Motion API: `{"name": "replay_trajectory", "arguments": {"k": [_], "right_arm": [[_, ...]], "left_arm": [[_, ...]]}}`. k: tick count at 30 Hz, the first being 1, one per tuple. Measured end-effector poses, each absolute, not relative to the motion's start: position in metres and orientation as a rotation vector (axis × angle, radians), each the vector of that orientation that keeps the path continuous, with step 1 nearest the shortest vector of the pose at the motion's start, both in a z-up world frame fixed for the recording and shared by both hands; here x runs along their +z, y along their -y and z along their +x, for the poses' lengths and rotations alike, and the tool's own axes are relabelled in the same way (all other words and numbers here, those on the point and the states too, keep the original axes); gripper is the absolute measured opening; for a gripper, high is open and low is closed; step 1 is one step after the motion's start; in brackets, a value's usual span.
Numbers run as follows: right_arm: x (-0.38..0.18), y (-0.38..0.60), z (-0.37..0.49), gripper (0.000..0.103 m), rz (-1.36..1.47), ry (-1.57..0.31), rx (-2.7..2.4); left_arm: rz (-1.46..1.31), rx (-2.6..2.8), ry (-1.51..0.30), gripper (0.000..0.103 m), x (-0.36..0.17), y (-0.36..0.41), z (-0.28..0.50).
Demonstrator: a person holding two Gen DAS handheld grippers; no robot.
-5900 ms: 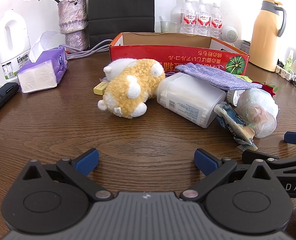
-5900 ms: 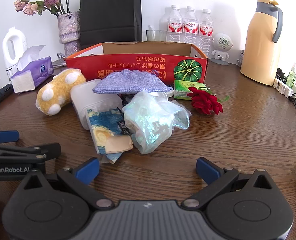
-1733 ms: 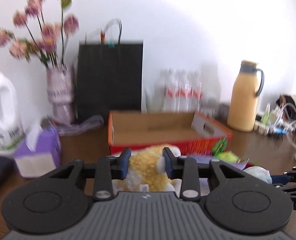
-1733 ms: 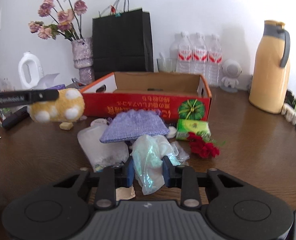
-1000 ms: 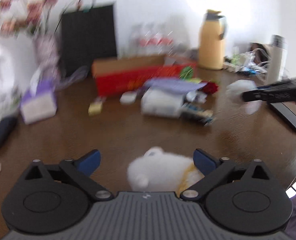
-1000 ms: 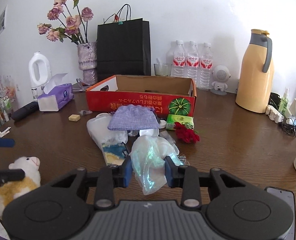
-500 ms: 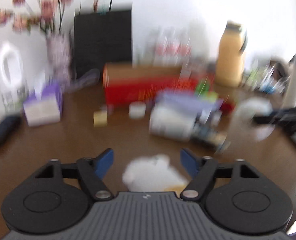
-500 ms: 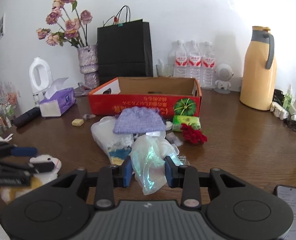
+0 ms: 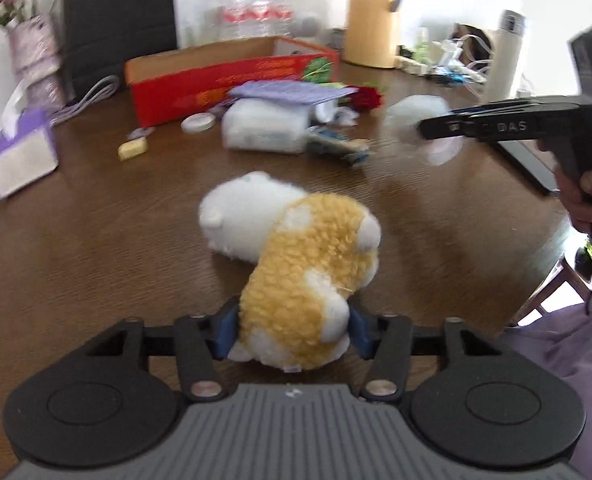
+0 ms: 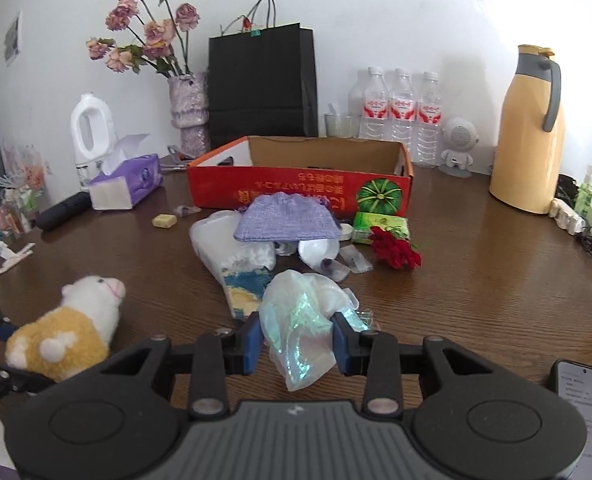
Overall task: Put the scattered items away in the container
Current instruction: 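Grasp the yellow-and-white plush toy with the left tool while the right tool grasps the clear plastic bag, then carry the plush toy and plastic bag into the cardboard box and release both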
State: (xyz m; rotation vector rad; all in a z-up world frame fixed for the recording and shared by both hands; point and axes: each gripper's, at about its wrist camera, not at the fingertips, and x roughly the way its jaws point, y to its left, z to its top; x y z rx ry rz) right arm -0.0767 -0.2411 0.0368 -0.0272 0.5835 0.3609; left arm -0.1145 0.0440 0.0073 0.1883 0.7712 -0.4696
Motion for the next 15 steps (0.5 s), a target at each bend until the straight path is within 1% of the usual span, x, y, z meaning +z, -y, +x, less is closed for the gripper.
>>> {"name": "replay_trajectory", "arguments": {"k": [1,2,3,4,5,6,9,10,11,12,13,15], "right_arm": [[0.037,0.241,-0.079,0.043,-0.029,-0.585,0.378],[0.037,0.24,-0.081,0.054,-0.037,-0.585,0.38],[0.037,0.239,-0.083,0.06,-0.046,-0.589,0.372],[0.036,0.239,-0.083,0.06,-0.057,-0.597,0.369],[0.034,0.24,-0.083,0.061,-0.065,-0.604,0.369],[0.033,0.241,-0.081,0.061,-0.067,-0.613,0.365],[0.025,0.243,-0.071,0.06,-0.043,-0.648,0.348],[0.022,0.242,-0.067,0.059,-0.034,-0.656,0.339],[0.019,0.242,-0.063,0.044,-0.023,-0.663,0.334],[0.015,0.241,-0.059,0.034,-0.011,-0.672,0.338],[0.014,0.238,-0.056,0.033,-0.005,-0.678,0.343],[0.017,0.231,-0.055,0.029,-0.017,-0.665,0.352]], "left_arm": [[0.191,-0.479,-0.759,0.081,0.009,-0.042,-0.114],[0.186,-0.496,-0.751,0.081,0.009,-0.04,-0.113],[0.173,-0.502,-0.749,0.081,0.009,-0.038,-0.11],[0.157,-0.496,-0.76,0.078,0.007,-0.036,-0.107],[0.146,-0.489,-0.779,0.061,0.004,-0.034,-0.102],[0.14,-0.481,-0.794,0.05,0.001,-0.032,-0.099],[0.114,-0.495,-0.792,0.048,-0.001,-0.029,-0.094],[0.101,-0.487,-0.78,0.048,0.0,-0.029,-0.093],[0.092,-0.472,-0.762,0.047,0.001,-0.028,-0.092],[0.09,-0.451,-0.737,0.047,0.003,-0.027,-0.091],[0.092,-0.429,-0.703,0.046,0.006,-0.026,-0.09],[0.082,-0.409,-0.643,0.046,0.017,-0.025,-0.089]]}}
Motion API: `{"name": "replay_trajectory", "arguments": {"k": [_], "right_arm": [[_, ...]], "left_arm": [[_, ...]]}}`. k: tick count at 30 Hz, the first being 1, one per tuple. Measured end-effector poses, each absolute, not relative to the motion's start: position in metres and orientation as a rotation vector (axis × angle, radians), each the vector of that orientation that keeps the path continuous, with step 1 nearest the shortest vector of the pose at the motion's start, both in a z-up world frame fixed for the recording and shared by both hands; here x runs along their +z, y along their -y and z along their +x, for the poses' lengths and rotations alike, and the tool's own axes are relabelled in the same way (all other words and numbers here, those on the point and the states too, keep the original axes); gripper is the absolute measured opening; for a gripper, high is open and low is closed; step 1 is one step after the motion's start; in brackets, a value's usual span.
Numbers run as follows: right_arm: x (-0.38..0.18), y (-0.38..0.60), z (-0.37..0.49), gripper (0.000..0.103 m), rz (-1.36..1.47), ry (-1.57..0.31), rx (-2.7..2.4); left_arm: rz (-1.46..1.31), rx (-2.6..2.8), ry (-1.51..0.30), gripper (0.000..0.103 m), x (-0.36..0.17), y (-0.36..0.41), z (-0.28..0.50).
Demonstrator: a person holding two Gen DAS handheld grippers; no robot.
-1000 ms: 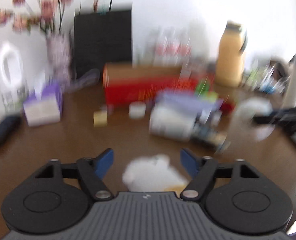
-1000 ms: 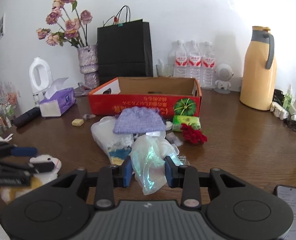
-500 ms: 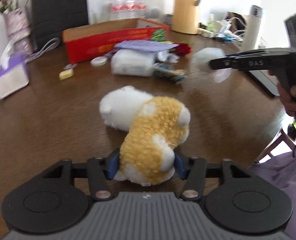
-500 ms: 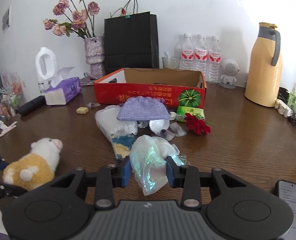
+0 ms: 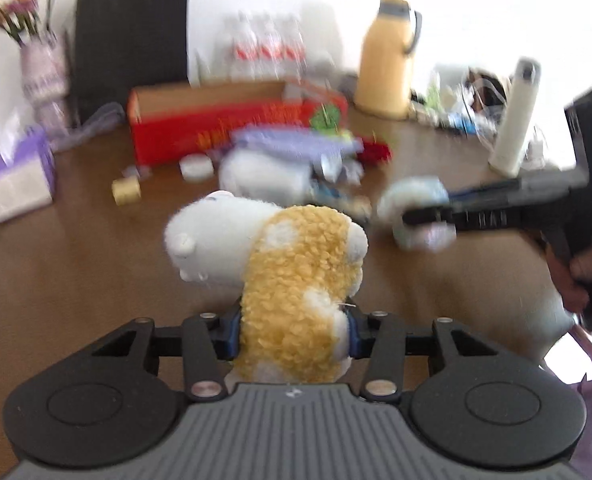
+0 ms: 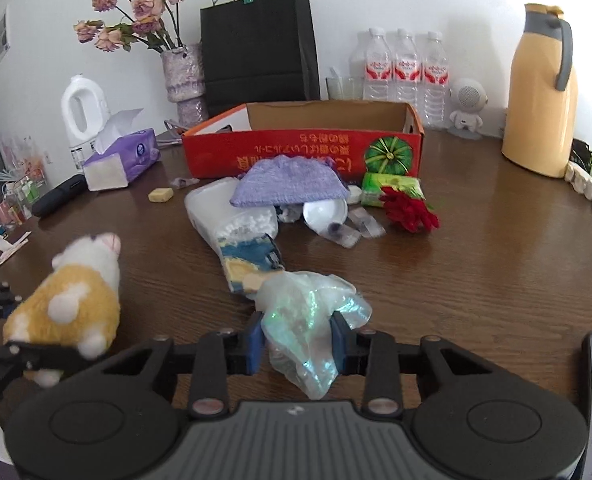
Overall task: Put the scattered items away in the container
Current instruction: 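Carry the plush toy and plastic bag into the cardboard box and release both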
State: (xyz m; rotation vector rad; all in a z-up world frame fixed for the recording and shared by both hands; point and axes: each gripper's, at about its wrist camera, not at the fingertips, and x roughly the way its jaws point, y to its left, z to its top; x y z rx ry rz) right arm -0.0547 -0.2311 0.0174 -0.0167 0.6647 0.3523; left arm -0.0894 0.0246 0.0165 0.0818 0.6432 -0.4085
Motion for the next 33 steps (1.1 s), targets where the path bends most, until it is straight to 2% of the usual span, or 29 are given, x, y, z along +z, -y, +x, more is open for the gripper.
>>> {"name": "replay_trajectory", "arguments": {"k": [7,10,14,18,23,29,33], "right_arm": [[0.075,0.231,-0.049,0.029,-0.015,-0.5,0.378],[0.106,0.242,-0.015,0.029,0.028,-0.447,0.334],[0.144,0.25,0.055,0.03,0.048,-0.417,0.314],[0.168,0.25,0.143,0.031,0.04,-0.466,0.316],[0.174,0.24,0.241,0.031,0.042,-0.59,0.304],[0.125,0.227,0.342,0.031,0.016,-0.832,0.257],[0.079,0.226,0.388,0.032,0.03,-1.0,0.221]], "left_arm": [[0.073,-0.335,-0.456,0.046,0.071,-0.024,-0.056],[0.072,-0.218,-0.34,0.047,0.098,-0.014,-0.014],[0.0,-0.151,-0.314,0.047,0.129,-0.007,0.071],[-0.039,-0.11,-0.403,0.047,0.141,0.004,0.165],[-0.096,-0.076,-0.618,0.047,0.116,0.01,0.26],[-0.138,-0.038,-0.876,0.047,0.066,0.003,0.337],[-0.129,-0.012,-0.968,0.049,0.041,0.0,0.364]]}}
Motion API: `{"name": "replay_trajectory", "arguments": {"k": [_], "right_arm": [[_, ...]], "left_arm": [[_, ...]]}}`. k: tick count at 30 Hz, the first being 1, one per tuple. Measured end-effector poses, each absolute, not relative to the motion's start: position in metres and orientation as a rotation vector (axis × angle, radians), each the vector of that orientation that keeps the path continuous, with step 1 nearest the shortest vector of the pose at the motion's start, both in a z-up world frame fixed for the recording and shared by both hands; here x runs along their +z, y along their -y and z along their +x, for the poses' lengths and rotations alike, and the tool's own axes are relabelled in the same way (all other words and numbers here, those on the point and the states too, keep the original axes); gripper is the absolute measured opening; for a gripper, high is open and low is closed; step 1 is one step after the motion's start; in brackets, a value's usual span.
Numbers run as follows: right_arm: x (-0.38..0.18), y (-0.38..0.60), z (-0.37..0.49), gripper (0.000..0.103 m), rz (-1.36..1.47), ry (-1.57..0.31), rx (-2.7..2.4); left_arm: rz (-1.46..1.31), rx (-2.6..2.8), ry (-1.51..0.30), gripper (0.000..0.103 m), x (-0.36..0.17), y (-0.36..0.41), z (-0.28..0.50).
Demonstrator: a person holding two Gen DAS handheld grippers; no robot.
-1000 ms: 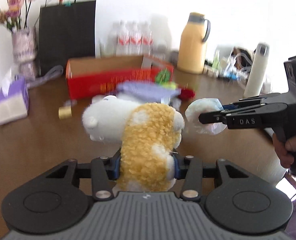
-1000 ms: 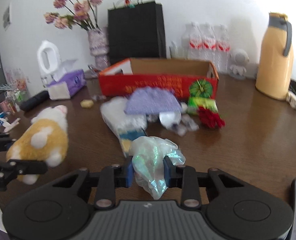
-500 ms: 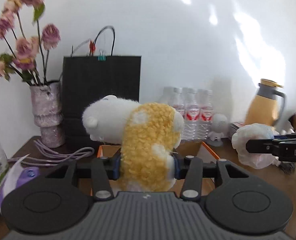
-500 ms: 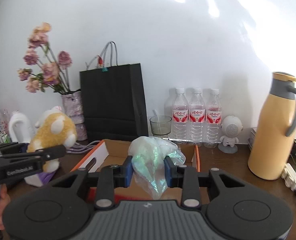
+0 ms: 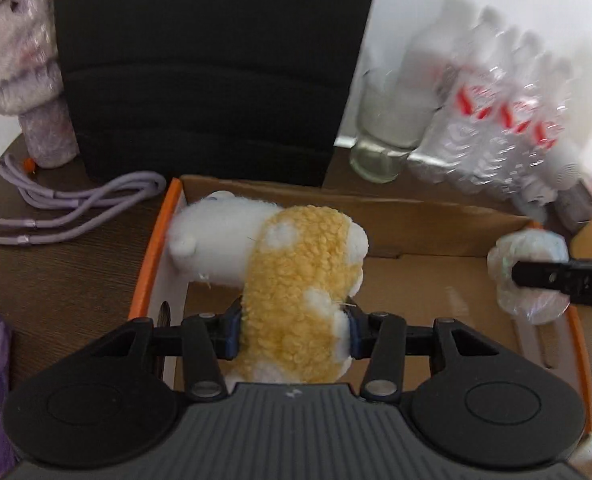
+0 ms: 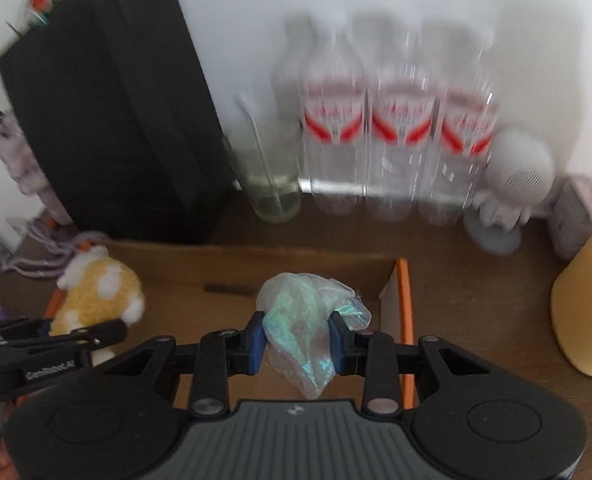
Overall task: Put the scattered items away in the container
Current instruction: 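Carry the plush toy and plastic bag into the cardboard box and release both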
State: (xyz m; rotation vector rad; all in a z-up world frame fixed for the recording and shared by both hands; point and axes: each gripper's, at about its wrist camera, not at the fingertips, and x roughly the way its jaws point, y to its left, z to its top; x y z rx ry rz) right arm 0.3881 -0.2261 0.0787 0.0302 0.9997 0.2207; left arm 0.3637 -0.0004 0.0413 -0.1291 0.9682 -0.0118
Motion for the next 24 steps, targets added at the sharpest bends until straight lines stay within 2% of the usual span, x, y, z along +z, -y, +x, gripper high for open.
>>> {"name": "replay_trajectory", "arguments": {"k": [4,6,7,10,11,14,17,21,24], "right_arm": [[0.049,0.216,0.41,0.042,-0.005,-1.077,0.182],[0.042,0.21,0.413,0.055,-0.03,-1.088,0.174],[0.041,0.209,0.413,0.058,-0.034,-1.088,0.169],[0.049,0.21,0.412,0.07,-0.014,-1.073,0.173],[0.054,0.212,0.412,0.076,-0.006,-1.068,0.172],[0.074,0.219,0.408,0.078,0.017,-1.038,0.152],[0.089,0.222,0.393,0.082,0.028,-1.017,0.174],[0.104,0.214,0.367,0.082,-0.026,-1.002,0.19],[0.116,0.212,0.34,0.084,-0.028,-0.942,0.205]], "left_arm": [[-0.119,-0.016,-1.034,0.053,0.022,0.003,0.376],[-0.108,-0.02,-1.05,0.063,0.018,0.003,0.376],[-0.114,-0.011,-1.052,0.07,0.02,0.001,0.377],[-0.15,-0.036,-1.059,0.075,0.033,-0.005,0.376],[-0.154,-0.03,-1.061,0.083,0.039,-0.007,0.375],[-0.159,0.011,-1.02,0.098,0.06,-0.013,0.367],[-0.111,0.002,-0.982,0.103,0.074,-0.011,0.354],[-0.091,0.043,-0.99,0.103,0.085,-0.006,0.34],[-0.017,0.09,-0.858,0.103,0.101,0.008,0.312]]}}
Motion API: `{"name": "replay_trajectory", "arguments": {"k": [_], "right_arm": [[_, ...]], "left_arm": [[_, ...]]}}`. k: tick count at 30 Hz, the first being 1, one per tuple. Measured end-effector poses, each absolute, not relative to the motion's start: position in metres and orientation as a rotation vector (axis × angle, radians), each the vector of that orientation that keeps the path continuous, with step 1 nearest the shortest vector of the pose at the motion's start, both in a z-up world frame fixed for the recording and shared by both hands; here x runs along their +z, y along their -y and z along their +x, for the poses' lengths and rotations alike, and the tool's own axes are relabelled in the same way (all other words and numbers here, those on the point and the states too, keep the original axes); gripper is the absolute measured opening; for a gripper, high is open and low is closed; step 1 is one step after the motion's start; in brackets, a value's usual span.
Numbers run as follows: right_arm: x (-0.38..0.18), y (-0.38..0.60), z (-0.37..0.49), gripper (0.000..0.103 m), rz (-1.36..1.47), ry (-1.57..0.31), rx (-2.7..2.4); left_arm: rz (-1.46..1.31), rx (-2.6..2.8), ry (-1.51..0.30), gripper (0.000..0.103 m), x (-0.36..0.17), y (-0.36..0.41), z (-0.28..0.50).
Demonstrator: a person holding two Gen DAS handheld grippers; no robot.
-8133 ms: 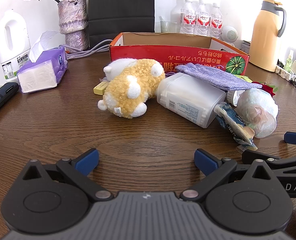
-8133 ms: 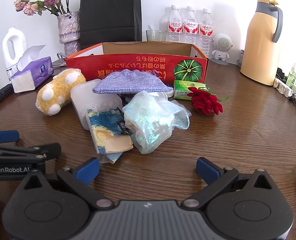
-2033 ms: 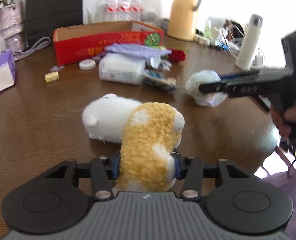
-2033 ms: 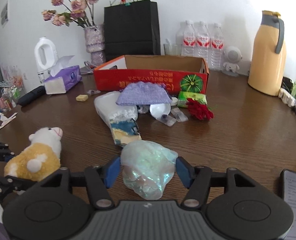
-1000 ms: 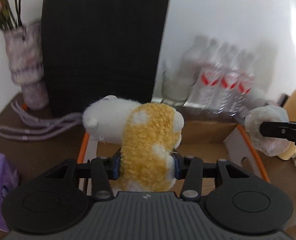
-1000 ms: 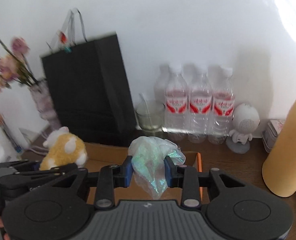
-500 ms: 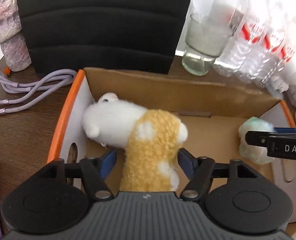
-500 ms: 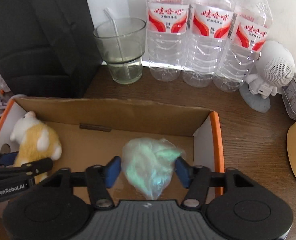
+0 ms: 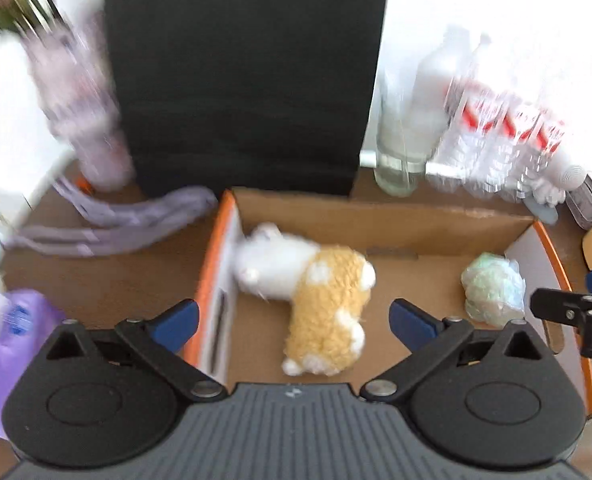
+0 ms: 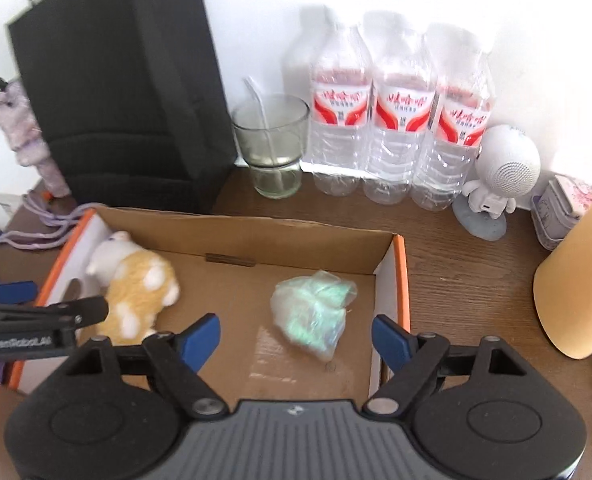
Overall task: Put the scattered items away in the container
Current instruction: 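Carry the plush toy and plastic bag into the cardboard box and release both, then grasp the white plastic container with the left tool while the right tool grasps the blue snack packet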
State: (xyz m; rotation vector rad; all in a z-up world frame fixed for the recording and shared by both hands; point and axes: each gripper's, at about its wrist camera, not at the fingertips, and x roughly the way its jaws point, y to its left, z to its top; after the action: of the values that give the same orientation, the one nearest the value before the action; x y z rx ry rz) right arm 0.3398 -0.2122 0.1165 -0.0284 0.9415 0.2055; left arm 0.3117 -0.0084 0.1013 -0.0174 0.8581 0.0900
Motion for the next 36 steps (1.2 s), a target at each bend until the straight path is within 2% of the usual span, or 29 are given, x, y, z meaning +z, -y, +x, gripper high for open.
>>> {"name": "replay_trajectory", "arguments": {"k": [3,7,9,13,16,17,22,29,36], "right_arm": [[0.127,0.21,0.306,0.084,-0.047,-0.814,0.211],[0.132,0.215,0.251,0.086,-0.022,-0.547,0.248],[0.13,0.217,0.225,0.088,0.002,-0.433,0.263],[0.12,0.216,0.181,0.089,0.002,-0.278,0.231],[0.109,0.21,0.154,0.091,-0.026,-0.231,0.213],[0.106,0.21,0.147,0.095,-0.029,-0.23,0.215],[0.093,0.207,0.106,0.095,0.009,-0.261,0.224],[0.081,0.215,0.011,0.096,0.035,-0.256,0.224],[0.058,0.236,-0.086,0.103,0.065,-0.263,0.261]], "left_arm": [[0.035,0.097,-0.662,0.103,0.113,0.019,0.271],[0.053,0.09,-0.328,0.103,0.111,0.019,0.212],[0.018,0.097,-0.245,0.103,0.104,0.013,0.191],[-0.022,0.148,-0.207,0.103,0.091,0.003,0.16],[-0.018,0.123,-0.256,0.103,0.086,-0.002,0.144],[-0.019,0.124,-0.267,0.103,0.084,-0.004,0.137],[-0.028,0.113,-0.308,0.103,0.074,-0.013,0.093],[-0.032,0.025,-0.293,0.103,0.063,-0.005,-0.02],[-0.026,-0.003,-0.275,0.103,0.049,0.0,-0.109]]}}
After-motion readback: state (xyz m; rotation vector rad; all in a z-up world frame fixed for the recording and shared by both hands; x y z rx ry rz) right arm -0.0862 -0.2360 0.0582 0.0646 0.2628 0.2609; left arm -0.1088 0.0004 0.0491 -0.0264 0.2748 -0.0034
